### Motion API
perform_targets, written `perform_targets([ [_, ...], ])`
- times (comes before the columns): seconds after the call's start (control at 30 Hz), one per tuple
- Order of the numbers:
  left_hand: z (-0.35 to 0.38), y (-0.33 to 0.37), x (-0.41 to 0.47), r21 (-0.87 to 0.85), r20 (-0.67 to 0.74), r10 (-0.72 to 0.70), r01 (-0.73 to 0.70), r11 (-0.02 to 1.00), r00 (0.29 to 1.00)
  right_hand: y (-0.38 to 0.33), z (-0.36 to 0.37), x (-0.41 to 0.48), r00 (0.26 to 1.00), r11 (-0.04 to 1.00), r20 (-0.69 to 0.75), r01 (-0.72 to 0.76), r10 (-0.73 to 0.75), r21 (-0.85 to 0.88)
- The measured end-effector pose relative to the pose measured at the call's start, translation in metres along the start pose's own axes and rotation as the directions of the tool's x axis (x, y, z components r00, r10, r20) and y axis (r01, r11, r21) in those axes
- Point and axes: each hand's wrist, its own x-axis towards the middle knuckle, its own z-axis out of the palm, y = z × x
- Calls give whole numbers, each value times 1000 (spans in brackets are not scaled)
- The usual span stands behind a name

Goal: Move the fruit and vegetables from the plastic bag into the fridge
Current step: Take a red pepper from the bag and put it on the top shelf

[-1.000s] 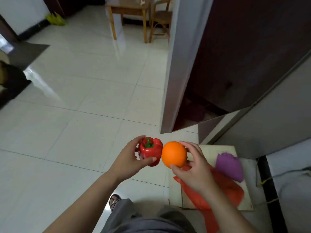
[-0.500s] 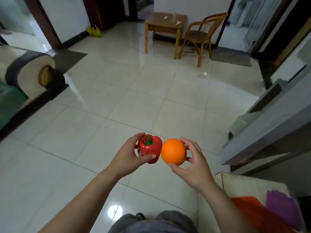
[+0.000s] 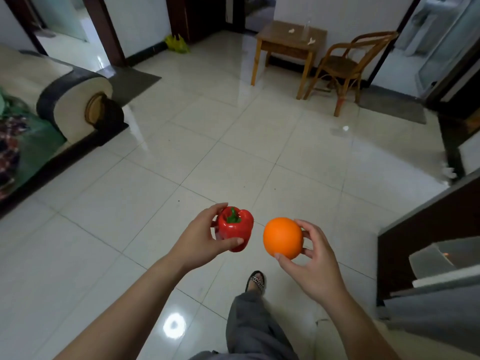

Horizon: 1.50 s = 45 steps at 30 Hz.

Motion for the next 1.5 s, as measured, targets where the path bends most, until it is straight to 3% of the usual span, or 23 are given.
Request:
perform_targets([
  [0.2, 12, 32, 115, -16, 65, 57, -56, 998, 996, 25, -23, 92, 995, 1000, -95, 9, -10, -5],
  [0.53, 70, 146, 322, -37, 194, 194, -191, 981, 962, 47, -143, 269, 954, 992, -296, 1, -38, -126],
  [0.77, 143, 219, 422, -96, 363, 332, -320, 943, 870, 80, -223, 317, 880, 984, -472, -130, 59, -119],
  [1.0, 250, 308, 518, -197, 542, 479, -450, 871, 691, 119, -326, 352, 681, 969, -713, -248, 167, -11],
  [1.17, 321, 384, 576, -223, 653, 546, -555, 801, 525, 140, -385, 372, 482, 932, -843, -358, 239, 59],
  [1.37, 405, 446, 618, -294, 775, 568, -638, 712, 276, 152, -429, 374, 280, 896, -925, -428, 258, 121],
  [1.5, 465, 477, 612, -369, 834, 536, -591, 717, 130, 162, -448, 354, 83, 867, -961, -457, 265, 199],
])
